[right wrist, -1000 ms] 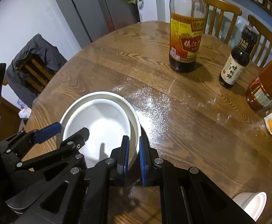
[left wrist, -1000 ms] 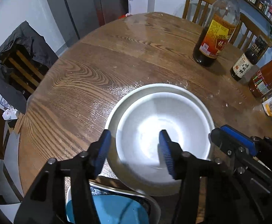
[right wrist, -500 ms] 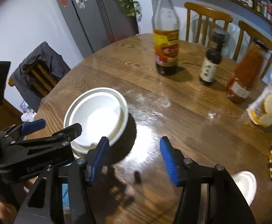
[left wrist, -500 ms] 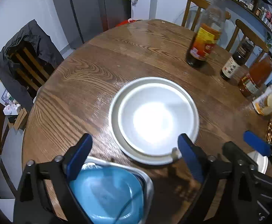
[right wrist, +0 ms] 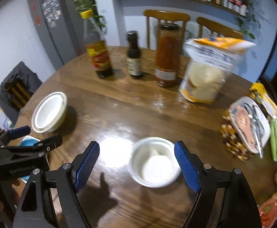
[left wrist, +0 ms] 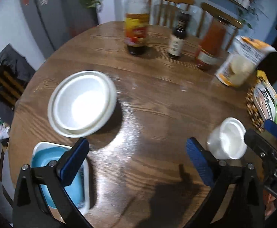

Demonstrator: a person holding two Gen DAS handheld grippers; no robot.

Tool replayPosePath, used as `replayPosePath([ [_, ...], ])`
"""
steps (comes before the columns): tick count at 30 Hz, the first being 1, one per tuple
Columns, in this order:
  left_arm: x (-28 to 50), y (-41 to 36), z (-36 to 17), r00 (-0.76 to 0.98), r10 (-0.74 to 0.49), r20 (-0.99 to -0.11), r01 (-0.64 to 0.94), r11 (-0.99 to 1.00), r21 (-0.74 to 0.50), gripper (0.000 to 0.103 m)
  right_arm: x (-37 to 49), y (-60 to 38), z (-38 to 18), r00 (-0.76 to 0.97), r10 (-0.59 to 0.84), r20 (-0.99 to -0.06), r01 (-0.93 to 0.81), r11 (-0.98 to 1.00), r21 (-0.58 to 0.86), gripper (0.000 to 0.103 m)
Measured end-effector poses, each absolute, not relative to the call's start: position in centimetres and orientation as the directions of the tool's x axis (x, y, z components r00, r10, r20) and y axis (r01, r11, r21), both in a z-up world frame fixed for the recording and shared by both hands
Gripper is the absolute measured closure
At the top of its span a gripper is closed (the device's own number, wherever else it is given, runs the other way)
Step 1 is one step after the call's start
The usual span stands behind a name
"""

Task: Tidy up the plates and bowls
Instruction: 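Move to the small white cup and grasp its rim with both grippers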

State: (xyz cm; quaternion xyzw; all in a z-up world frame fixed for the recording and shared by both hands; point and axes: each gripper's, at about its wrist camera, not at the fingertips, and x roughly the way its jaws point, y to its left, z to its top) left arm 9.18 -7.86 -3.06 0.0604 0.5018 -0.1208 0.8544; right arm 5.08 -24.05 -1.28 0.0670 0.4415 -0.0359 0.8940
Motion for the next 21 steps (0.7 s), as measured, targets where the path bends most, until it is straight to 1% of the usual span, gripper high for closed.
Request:
replayPosePath([
  [5,7.4,-11.9,-3.9,0.442,-0.171,-0.881,0.305,0.952,-0.033,0.001,4.1,-27.0,-2.3,0.594,-0.025,-0.804,0.162,0.983,0.088,0.022],
  [7,6.9,-13.3,-4.3,0.447,-0.152,-0.882,0.303,0.953,-0.011,0.001,3.9,-28.3,-2.9,0.581,-0.028,-0.813,0.174,0.981,0.090,0.022],
  [10,6.8,-14.8,-5.1,0.442,-0.158,-0.883,0.295,0.955,-0.024,0.001,3.7,-30.1,-4.0,0.560,-0.018,-0.828,0.186,0.977,0.104,0.022],
  [16,7.2,-16.8,-7.4,0.421,-0.118,-0.899,0.271,0.963,0.001,0.001,4.2,-31.8,-5.9,0.508,0.028,-0.861,0.143,0.983,0.117,0.022],
  [17,7.4,-17.0,-7.8,0.420,-0.123,-0.899,0.266,0.964,-0.007,0.001,4.5,-31.9,-6.2,0.499,0.038,-0.866,0.133,0.984,0.121,0.023],
  [19,7.6,-17.3,-8.5,0.408,-0.109,-0.906,0.255,0.967,-0.001,0.003,5.0,-32.0,-6.8,0.481,0.062,-0.875,0.108,0.986,0.130,0.028],
  [21,7.6,-17.5,-8.8,0.407,-0.092,-0.909,0.247,0.969,0.012,0.003,5.6,-32.1,-7.5,0.458,0.100,-0.883,0.079,0.985,0.152,0.037],
])
